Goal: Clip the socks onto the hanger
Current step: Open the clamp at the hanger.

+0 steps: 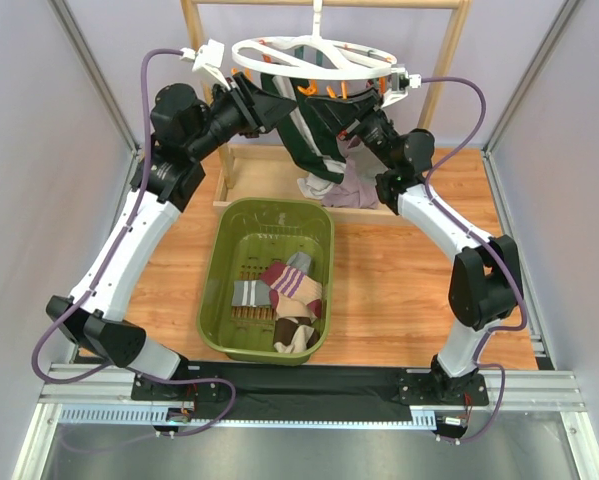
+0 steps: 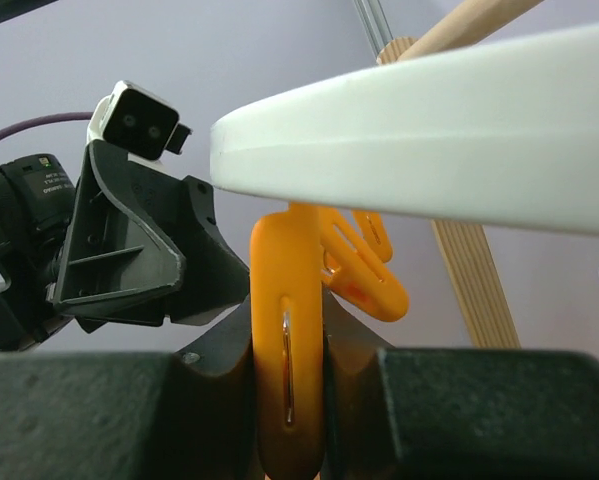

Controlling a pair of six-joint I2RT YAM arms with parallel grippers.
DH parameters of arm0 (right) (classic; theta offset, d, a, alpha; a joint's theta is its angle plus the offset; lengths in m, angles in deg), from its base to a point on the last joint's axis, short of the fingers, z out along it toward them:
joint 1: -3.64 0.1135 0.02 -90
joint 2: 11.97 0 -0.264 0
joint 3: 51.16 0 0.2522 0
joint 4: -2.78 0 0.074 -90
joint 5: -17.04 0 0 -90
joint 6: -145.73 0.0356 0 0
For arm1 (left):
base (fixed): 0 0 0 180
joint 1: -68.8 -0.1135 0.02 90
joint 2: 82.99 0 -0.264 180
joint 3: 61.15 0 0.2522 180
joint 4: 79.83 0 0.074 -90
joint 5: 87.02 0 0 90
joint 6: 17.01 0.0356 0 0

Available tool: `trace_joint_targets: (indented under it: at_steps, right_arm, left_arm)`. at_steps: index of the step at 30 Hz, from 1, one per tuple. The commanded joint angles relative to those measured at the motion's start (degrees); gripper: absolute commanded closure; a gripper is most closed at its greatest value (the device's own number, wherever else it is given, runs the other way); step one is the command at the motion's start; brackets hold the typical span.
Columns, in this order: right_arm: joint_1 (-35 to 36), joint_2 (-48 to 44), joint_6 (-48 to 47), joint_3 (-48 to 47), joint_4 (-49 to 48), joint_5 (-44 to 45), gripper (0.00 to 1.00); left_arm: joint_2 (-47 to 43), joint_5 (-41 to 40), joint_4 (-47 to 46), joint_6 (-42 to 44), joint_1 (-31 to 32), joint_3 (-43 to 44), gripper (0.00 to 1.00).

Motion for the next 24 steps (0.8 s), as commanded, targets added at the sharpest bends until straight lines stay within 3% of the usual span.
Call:
trace_joint_targets:
  at_steps: [1,4,6,9,13,15,18,20,24]
  right_arm:
    - [-0.2,-2.8,-1.7,-0.9,-0.3,-1.1,0.94]
    - [-0.6,-2.8,-1.3,-0.9,0.0,-1.3,0.94]
    - [-0.6,-3.1,-1.5,-0.6,1.7,-1.2,0.84]
    - [-0.6,-4.2,-3.8,0.6,4.6,-1.4,0.8]
    - [-1.0,-6.7,-7.5,1.1,11.3,-1.3,0.57]
    - [-1.1,-7.8,-10.7,1.6,14.4,-0.5,0.54]
    - [-1.8,-8.8,-14.4,1.0,18.3,-0.4,0.56]
    - [-2.3,-8.5,-15.2,-0.5,20.1,-1.1,0.63]
    - [-3.5,-8.6,-16.5,-1.3,23.3,-3.1,0.87]
  left_arm:
    - [-0.5,1.1,-1.4,-3.5,-0.3,1.7,0.52]
    - [-1.4,-0.3,-0.4,-2.5,-0.3,1.4,0.51]
    - [-1.6,0.2,-0.3,-2.1,-0.2,1.3,0.48]
    - [-0.3,4.6,-2.5,-2.7,-0.2,2.2,0.48]
    - [1.6,6.1,-3.4,-5.0,0.0,4.1,0.48]
    - [2.5,6.4,-4.0,-5.4,0.3,4.7,0.48]
    - [3.7,6.4,-3.4,-5.5,0.8,6.0,0.48]
    - [4.3,6.7,-3.4,-5.6,1.2,6.5,0.48]
    - [6.5,6.1,-2.4,-5.8,2.3,9.2,0.48]
